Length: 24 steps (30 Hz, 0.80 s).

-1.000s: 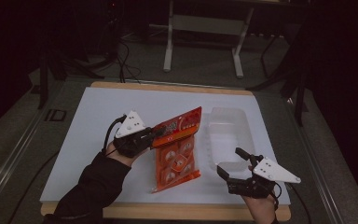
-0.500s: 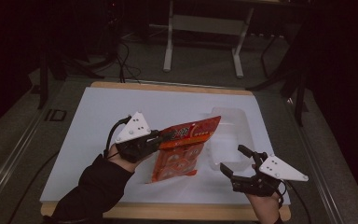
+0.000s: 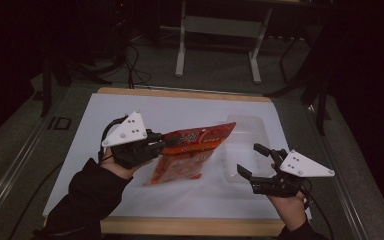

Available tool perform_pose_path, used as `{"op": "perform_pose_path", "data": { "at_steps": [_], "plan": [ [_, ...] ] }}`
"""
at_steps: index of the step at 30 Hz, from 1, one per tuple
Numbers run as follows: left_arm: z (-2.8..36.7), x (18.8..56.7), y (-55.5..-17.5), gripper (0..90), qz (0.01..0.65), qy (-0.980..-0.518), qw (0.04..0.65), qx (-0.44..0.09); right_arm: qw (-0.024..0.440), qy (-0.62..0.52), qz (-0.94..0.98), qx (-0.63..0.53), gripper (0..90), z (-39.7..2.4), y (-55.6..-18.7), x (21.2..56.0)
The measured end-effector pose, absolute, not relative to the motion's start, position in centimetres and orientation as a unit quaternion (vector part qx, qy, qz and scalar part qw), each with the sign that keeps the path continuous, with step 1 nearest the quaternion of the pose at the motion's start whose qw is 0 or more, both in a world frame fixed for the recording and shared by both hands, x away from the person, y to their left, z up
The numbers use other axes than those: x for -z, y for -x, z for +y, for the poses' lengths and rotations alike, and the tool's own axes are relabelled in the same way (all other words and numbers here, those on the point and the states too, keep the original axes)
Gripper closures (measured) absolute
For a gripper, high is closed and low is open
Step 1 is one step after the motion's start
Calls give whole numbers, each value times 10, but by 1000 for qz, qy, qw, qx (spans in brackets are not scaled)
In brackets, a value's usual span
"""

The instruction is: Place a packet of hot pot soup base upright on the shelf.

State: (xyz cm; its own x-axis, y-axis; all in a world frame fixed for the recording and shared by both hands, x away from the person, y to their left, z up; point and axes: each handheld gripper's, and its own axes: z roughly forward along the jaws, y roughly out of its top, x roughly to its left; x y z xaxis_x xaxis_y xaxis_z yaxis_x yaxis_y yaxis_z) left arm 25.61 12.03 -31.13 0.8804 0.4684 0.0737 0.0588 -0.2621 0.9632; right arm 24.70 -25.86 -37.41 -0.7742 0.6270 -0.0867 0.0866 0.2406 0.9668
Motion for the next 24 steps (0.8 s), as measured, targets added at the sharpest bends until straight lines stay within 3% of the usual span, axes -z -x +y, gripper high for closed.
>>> {"op": "perform_pose_path", "data": {
  "at_steps": [17, 24],
  "plan": [
    [119, 302, -246, 900, 134, -775, 599, -147, 183, -190, 764, -588, 211, -239, -277, 349],
    [116, 306, -247, 900, 134, -776, 598, -146, 145, -175, 777, -587, 284, -226, -287, 353]
  ]
}}
